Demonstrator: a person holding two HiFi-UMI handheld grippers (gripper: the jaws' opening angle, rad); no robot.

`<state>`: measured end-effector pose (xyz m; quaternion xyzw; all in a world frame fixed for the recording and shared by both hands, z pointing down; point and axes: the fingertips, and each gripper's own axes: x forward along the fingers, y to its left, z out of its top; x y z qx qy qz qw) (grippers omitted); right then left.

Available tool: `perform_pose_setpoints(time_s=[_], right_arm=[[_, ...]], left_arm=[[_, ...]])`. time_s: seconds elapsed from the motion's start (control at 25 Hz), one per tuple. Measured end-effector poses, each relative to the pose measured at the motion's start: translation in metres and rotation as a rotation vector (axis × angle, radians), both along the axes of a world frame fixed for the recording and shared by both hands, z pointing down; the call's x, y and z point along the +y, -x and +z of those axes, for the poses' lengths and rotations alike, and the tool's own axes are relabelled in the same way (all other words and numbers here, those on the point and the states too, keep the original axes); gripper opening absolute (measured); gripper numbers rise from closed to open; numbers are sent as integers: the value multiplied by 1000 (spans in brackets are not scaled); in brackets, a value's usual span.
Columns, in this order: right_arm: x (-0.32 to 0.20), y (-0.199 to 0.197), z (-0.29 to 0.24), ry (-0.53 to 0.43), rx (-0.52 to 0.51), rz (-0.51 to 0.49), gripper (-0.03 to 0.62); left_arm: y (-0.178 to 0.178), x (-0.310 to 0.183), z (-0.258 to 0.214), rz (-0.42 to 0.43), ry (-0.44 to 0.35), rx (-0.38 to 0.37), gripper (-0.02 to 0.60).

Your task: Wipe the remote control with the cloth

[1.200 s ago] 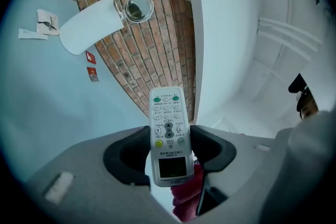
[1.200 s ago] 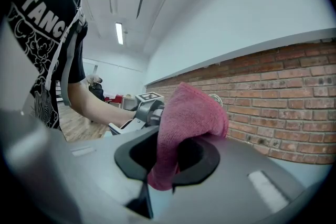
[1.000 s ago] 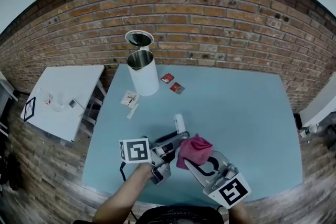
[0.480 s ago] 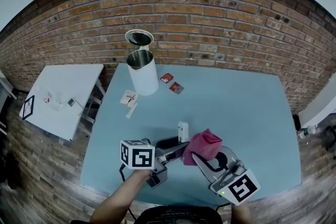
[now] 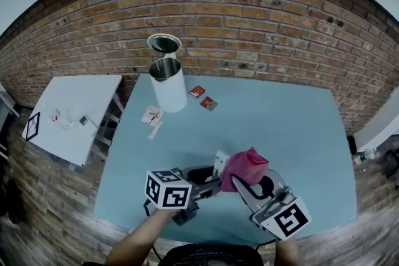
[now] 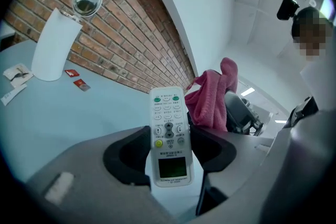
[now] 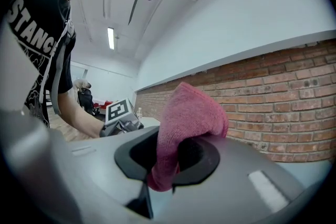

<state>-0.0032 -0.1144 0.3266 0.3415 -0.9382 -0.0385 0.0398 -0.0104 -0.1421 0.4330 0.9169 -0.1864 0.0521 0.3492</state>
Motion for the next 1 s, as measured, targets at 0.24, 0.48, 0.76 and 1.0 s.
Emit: perform_pose_setpoints(time_s=[0.24,0.48,0.76,1.0], right_arm=[[-6,-10,0,-49,35,4,63],[-14,-20,-13,-31,-49,22,63],[-17,-31,-21,-23,-93,35,63],[-19,-36,-26,-21,-126,40,63]], left_arm=[[-6,13,-3,60,-155,-98,238],[-9,20,-2,107,-312,-230,238],[-13,23,-6,130,-424,-306,238],[-14,26,-7,168,-523,-373,238]])
